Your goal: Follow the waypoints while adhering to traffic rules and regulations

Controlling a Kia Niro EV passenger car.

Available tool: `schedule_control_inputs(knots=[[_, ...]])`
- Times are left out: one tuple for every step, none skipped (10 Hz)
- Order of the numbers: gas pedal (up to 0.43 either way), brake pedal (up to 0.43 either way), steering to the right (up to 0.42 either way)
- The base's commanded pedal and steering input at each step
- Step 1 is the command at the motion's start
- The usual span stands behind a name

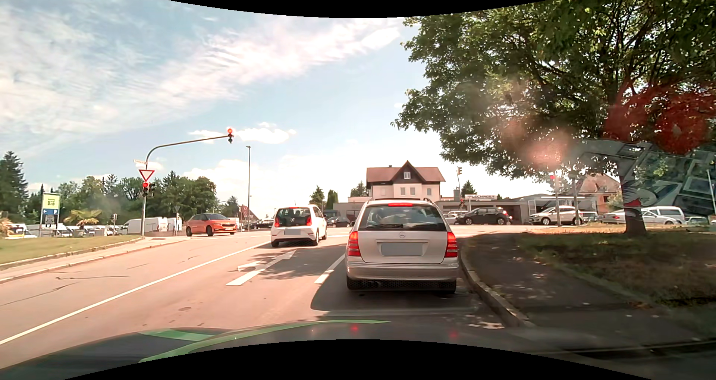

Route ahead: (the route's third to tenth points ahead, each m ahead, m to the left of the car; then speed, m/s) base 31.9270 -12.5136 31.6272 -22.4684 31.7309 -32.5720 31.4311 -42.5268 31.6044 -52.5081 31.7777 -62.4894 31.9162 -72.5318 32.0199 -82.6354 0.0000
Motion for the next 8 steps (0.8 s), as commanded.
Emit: schedule_control_inputs(knots=[[0.000,0.329,0.081],[0.000,0.323,0.080],[0.000,0.323,0.081],[0.000,0.323,0.081],[0.000,0.323,0.081],[0.000,0.323,0.081],[0.000,0.317,0.081],[0.000,0.317,0.081]])
